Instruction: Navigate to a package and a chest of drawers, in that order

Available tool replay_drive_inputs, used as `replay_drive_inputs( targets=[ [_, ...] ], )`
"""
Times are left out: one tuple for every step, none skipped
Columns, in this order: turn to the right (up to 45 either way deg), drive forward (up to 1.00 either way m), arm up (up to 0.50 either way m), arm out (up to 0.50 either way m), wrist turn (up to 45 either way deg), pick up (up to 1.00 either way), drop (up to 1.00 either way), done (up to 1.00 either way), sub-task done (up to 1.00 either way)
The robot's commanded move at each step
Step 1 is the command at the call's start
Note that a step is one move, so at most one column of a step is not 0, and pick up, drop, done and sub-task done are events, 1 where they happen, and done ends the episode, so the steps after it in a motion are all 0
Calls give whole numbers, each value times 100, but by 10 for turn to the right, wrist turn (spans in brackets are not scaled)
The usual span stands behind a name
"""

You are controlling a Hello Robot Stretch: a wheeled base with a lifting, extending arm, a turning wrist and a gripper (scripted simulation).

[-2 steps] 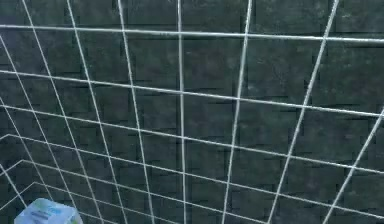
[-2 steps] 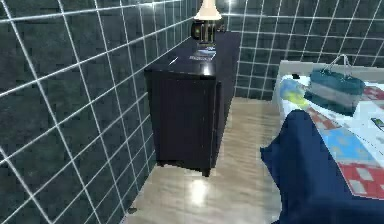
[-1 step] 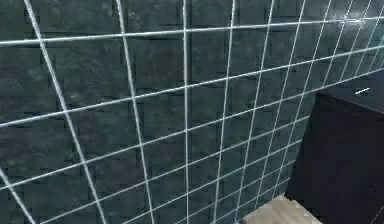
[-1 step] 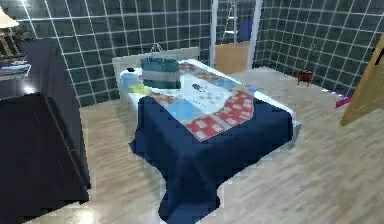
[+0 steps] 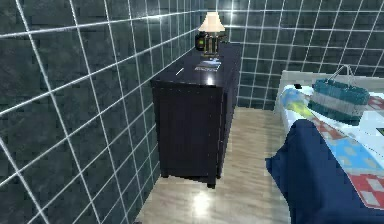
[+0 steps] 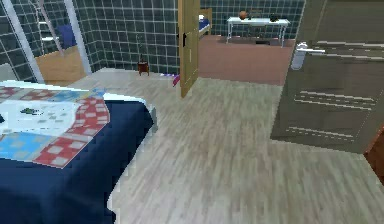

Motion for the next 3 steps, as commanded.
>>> replay_drive_inputs(
  targets=[
    [60,0,0,0,0,0,0,0,0],
    [0,45,0,0,0,0,0,0,0],
    [0,0,0,0,0,0,0,100,0]
  ],
)
